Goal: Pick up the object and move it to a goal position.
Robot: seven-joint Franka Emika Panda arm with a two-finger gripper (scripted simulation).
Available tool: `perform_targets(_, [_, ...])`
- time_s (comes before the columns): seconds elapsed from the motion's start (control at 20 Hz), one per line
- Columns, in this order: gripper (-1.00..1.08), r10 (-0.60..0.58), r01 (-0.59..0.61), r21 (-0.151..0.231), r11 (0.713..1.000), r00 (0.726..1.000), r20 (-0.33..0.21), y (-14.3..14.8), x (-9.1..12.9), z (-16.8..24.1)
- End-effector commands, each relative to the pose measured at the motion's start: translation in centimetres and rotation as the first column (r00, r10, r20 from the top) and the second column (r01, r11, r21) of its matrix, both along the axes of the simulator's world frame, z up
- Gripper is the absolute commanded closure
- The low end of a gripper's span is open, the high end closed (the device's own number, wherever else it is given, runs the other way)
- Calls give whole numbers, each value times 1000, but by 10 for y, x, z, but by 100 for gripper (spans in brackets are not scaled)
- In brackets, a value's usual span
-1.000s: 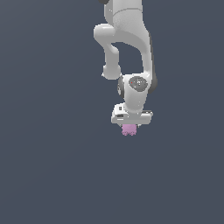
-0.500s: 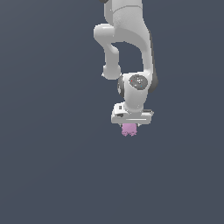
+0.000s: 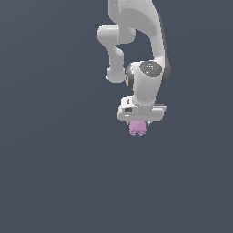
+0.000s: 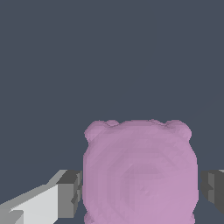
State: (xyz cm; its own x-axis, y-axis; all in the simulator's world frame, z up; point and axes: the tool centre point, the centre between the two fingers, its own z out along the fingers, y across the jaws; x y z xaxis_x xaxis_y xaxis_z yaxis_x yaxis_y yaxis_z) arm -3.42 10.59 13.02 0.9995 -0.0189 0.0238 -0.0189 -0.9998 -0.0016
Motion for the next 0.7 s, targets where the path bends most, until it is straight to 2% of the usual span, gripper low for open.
perform_targets(0.0, [108, 1, -1, 0, 1000, 1000, -1, 4, -1, 24])
perform_targets(0.65, [108, 4, -4, -1, 1000, 1000, -15, 25, -6, 162])
